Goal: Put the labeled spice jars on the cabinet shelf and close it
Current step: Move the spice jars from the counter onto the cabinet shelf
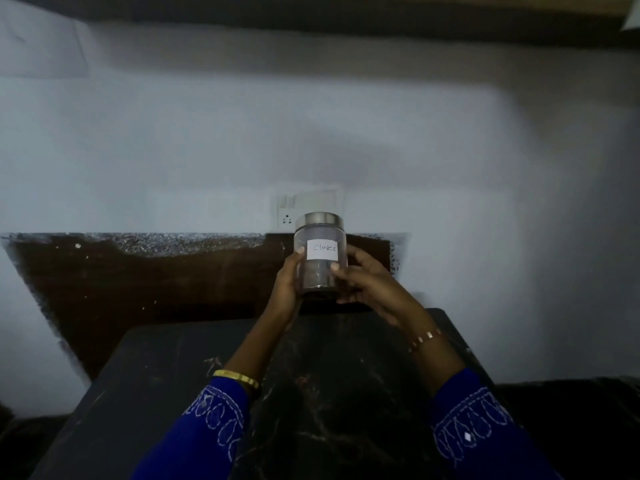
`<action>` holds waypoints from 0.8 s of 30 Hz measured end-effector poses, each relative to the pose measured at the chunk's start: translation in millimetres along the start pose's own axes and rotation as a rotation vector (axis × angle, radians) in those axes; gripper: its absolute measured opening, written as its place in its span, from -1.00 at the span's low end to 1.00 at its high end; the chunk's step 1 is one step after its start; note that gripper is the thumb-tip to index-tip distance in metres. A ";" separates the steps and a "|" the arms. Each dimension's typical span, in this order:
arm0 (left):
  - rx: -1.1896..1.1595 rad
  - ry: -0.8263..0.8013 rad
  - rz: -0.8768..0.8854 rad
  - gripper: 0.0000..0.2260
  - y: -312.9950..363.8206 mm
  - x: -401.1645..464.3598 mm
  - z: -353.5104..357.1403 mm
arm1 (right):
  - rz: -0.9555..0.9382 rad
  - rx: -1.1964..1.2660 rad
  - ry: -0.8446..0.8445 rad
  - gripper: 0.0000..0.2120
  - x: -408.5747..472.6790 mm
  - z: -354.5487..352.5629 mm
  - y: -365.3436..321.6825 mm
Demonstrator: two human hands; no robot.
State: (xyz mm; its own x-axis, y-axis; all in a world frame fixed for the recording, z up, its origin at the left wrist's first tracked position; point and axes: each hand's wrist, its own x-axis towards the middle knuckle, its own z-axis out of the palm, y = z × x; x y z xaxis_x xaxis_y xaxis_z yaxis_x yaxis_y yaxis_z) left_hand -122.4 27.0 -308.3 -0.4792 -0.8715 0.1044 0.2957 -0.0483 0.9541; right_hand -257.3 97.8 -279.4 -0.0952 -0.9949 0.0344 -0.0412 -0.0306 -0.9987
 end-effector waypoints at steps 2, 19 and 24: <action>0.062 -0.015 0.071 -0.59 13.5 3.4 20.1 | -0.039 0.000 0.024 -0.56 -6.3 -14.4 -14.2; 0.316 0.023 0.652 -0.69 165.8 40.3 205.9 | -0.552 -0.191 0.430 -0.41 -39.6 -134.5 -192.5; 0.338 0.001 0.742 -0.69 210.0 56.4 262.7 | -0.665 -0.162 0.545 -0.43 -44.9 -172.0 -245.1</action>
State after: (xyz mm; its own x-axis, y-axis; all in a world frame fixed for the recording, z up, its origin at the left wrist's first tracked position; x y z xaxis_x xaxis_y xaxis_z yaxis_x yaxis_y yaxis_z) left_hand -304.4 95.9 -28.2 -0.2556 -0.6192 0.7425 0.2707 0.6914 0.6698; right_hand -414.1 166.5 -29.7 -0.4614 -0.5897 0.6628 -0.3941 -0.5331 -0.7487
